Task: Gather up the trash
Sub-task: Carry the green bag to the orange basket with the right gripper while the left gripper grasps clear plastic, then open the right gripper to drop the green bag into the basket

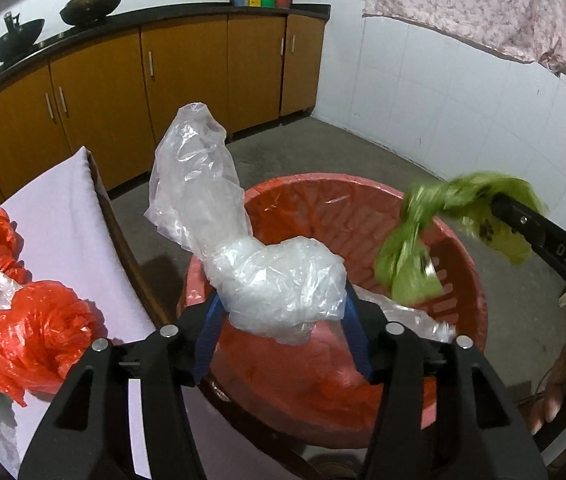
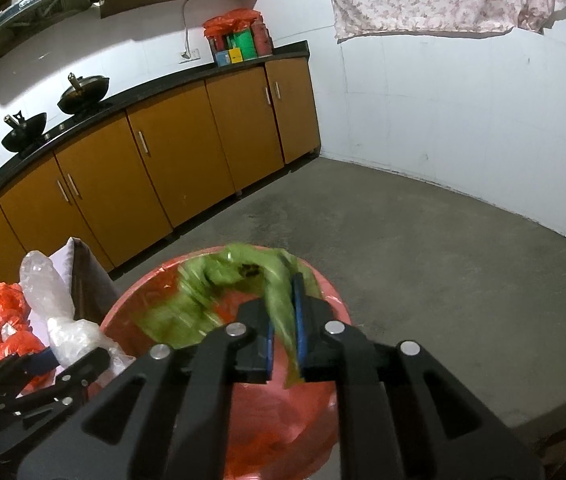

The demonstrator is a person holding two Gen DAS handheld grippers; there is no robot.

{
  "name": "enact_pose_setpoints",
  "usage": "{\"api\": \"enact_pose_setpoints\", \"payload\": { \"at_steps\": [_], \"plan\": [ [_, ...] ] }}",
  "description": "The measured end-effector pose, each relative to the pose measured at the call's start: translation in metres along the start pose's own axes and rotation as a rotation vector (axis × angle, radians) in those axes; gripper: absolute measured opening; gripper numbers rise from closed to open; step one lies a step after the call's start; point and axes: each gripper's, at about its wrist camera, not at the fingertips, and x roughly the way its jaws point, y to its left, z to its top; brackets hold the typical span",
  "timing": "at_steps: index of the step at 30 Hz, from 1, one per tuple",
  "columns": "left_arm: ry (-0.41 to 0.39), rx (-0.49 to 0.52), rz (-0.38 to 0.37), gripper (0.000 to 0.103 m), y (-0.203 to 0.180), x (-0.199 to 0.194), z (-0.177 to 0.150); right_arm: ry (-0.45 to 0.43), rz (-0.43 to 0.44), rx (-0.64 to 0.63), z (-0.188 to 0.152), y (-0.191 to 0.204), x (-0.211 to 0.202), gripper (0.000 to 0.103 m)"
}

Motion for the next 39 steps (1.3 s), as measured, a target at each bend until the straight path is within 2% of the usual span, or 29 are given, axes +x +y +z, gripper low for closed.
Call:
{"api": "enact_pose_setpoints", "payload": {
  "at_steps": [1,10,19,25,30,35,39],
  "plan": [
    [0.003,0.000,0.000,0.060,0.000,0.000,0.000,-0.001,0.002,-0.001,0.000,0.000,0.000,0.026],
    [-0.007,-0.051,0.024,0.070,0.017,-0.010,-0.002,-0.011,0.005,-0.025,-0.001,0.005,-0.006,0.039],
    [-0.087,-0.140,0.138,0.080,0.056,-0.059,-0.018,-0.006,0.036,-0.058,-0.005,0.022,-0.017,0.047],
    [-0.144,-0.200,0.282,0.086,0.097,-0.104,-0.042,0.006,0.112,-0.090,-0.012,0.047,-0.029,0.047],
    [-0.174,-0.296,0.466,0.092,0.150,-0.144,-0.072,0.024,0.176,-0.149,-0.022,0.079,-0.037,0.047],
    [-0.147,-0.439,0.606,0.093,0.213,-0.165,-0.099,0.044,0.232,-0.195,-0.032,0.109,-0.043,0.047],
    [-0.106,-0.543,0.647,0.093,0.256,-0.166,-0.116,0.049,0.265,-0.247,-0.040,0.133,-0.049,0.048]
  ]
}}
